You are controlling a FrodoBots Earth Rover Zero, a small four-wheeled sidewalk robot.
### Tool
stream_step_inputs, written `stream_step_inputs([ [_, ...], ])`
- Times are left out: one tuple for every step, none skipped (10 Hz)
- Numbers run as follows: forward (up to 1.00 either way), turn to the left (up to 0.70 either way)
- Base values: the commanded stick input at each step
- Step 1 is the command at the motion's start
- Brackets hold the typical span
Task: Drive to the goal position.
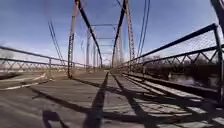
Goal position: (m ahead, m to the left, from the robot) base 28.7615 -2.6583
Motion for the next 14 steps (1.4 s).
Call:
stream_step_inputs([
  [1.00, 0.00],
  [1.00, 0.00],
  [1.00, 0.00],
  [1.00, 0.00],
  [1.00, 0.17],
  [1.00, 0.39],
  [1.00, 0.14],
  [1.00, 0.00],
  [1.00, 0.00],
  [1.00, 0.00],
  [1.00, 0.00],
  [1.00, 0.00],
  [1.00, 0.00],
  [1.00, 0.00],
])
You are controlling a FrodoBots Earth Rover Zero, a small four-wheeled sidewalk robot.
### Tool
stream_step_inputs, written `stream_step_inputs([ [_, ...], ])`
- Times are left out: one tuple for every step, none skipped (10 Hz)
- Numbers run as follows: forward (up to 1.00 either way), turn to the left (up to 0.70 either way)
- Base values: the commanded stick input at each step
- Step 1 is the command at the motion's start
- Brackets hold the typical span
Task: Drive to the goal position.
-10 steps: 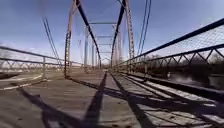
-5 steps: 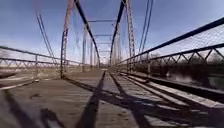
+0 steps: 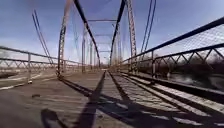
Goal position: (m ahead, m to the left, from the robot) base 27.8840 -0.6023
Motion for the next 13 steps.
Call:
stream_step_inputs([
  [1.00, 0.00],
  [1.00, 0.00],
  [1.00, 0.00],
  [1.00, 0.00],
  [1.00, 0.30],
  [1.00, 0.40],
  [1.00, 0.40],
  [1.00, 0.16],
  [1.00, 0.00],
  [1.00, 0.00],
  [1.00, 0.00],
  [1.00, 0.00],
  [1.00, 0.00],
])
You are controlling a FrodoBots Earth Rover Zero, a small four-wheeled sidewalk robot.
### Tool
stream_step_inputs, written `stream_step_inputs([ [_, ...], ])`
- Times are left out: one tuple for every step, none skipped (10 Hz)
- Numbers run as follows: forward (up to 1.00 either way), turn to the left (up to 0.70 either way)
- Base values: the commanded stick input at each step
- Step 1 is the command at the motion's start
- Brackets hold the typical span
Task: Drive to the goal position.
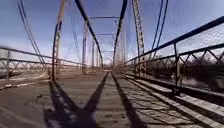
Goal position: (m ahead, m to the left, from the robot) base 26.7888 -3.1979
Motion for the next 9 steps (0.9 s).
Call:
stream_step_inputs([
  [1.00, 0.00],
  [1.00, 0.00],
  [1.00, 0.00],
  [1.00, 0.00],
  [1.00, 0.00],
  [1.00, 0.00],
  [1.00, 0.27],
  [1.00, 0.40],
  [1.00, 0.40],
])
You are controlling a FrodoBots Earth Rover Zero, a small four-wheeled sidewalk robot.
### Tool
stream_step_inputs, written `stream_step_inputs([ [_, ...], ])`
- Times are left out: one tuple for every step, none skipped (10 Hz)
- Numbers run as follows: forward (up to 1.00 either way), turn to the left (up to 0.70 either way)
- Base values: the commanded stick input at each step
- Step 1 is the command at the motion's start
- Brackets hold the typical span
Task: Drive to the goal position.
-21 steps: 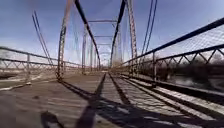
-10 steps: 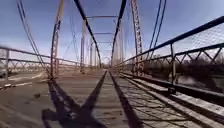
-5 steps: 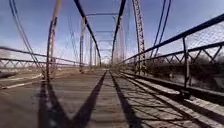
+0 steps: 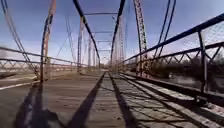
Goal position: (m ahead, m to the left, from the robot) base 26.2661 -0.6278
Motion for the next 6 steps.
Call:
stream_step_inputs([
  [1.00, 0.00],
  [1.00, 0.00],
  [1.00, 0.00],
  [1.00, 0.00],
  [1.00, 0.00],
  [1.00, 0.00],
])
